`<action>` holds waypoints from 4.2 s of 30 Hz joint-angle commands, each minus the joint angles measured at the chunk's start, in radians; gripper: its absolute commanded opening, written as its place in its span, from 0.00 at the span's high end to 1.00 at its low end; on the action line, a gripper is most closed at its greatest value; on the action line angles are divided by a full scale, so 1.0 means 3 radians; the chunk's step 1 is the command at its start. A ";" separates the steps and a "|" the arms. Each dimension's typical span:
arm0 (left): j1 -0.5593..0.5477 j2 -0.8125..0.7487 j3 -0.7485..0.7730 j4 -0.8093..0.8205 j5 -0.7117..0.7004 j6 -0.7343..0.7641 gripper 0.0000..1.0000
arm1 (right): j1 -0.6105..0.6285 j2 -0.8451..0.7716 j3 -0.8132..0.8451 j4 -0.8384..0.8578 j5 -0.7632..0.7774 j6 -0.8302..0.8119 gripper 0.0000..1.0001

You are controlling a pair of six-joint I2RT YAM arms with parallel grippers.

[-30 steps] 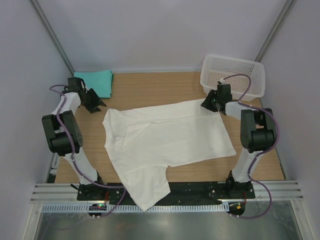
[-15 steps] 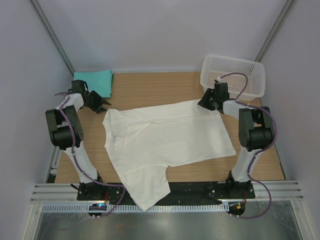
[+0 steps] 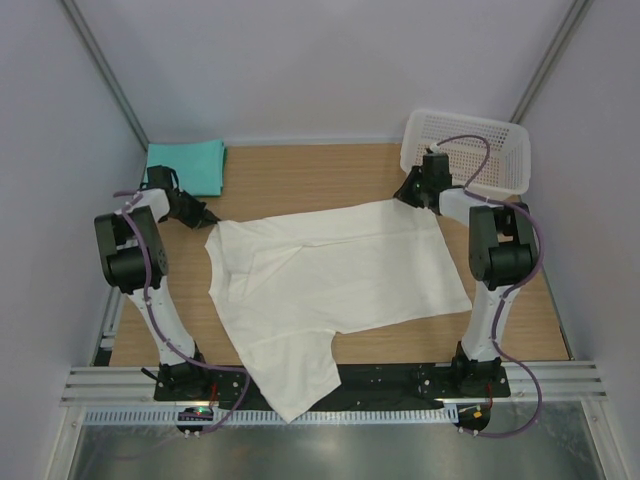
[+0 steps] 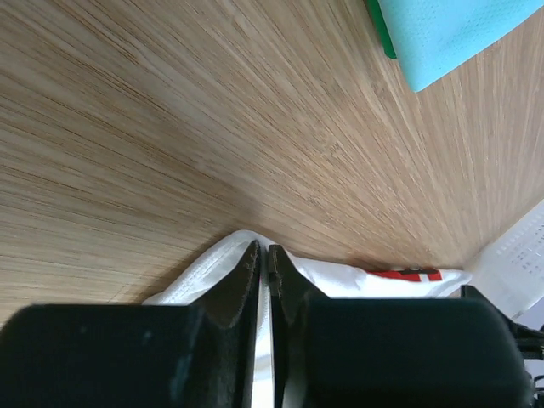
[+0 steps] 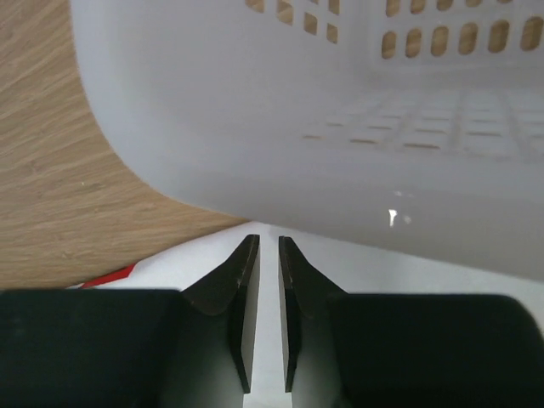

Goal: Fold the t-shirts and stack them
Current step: Fold the tshirt

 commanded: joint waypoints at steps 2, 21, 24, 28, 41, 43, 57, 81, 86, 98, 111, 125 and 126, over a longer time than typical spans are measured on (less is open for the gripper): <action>0.0071 -0.0060 0.0018 0.0019 -0.0064 0.0098 0.93 | 0.0103 0.0029 0.0308 -0.0013 0.0075 -0.0030 0.84; 0.0138 -0.0025 0.0053 0.0270 0.0038 0.0369 1.00 | 0.0144 0.0408 0.0543 -0.0361 0.0739 -0.0260 0.98; 0.0143 -0.0035 0.0018 0.0367 0.0079 0.0404 1.00 | 0.0119 0.0438 0.0553 -0.0417 0.0862 -0.0372 0.98; 0.0143 -0.0167 -0.0008 0.0327 0.0069 0.0420 1.00 | 0.0119 0.0403 0.0553 -0.0407 0.0750 -0.0520 0.95; -0.0169 -0.1860 -0.1361 -0.0057 -0.0258 0.0261 0.51 | 0.0451 -0.0092 0.0748 -0.0729 0.0582 -0.0873 0.64; -0.0281 -0.1952 -0.1526 -0.0118 -0.0243 0.0297 0.51 | 0.0548 -0.0180 0.0733 -0.0749 0.0535 -0.0904 0.57; -0.0409 -0.2172 -0.1808 -0.0522 -0.0380 0.0251 0.56 | 0.1959 0.0540 0.1831 -0.0841 -0.0794 -0.1210 0.44; -0.0404 -0.2637 -0.1879 -0.0778 -0.0754 0.0082 0.63 | 0.2609 0.1461 0.2962 -0.1915 -0.0662 -0.2295 0.60; -0.0404 -0.2622 -0.1874 -0.0789 -0.0780 0.0103 0.63 | 0.2624 0.1492 0.2982 -0.1905 -0.0524 -0.2351 0.57; -0.0404 -0.2494 -0.1900 -0.0732 -0.0708 0.0118 0.64 | 0.2629 0.1523 0.3085 -0.1874 -0.0396 -0.2392 0.53; -0.0379 -0.2459 -0.1859 -0.0778 -0.0657 0.0179 0.63 | 0.2624 0.1671 0.3064 -0.1854 -0.0523 -0.2356 0.59; -0.0312 -0.2229 -0.1849 -0.0712 -0.0422 0.0292 0.50 | 0.2629 0.1451 0.3192 -0.1905 -0.0370 -0.2203 0.99; -0.0317 -0.2213 -0.1854 -0.0712 -0.0422 0.0292 0.49 | 0.2629 0.1416 0.3197 -0.1915 -0.0335 -0.2183 0.99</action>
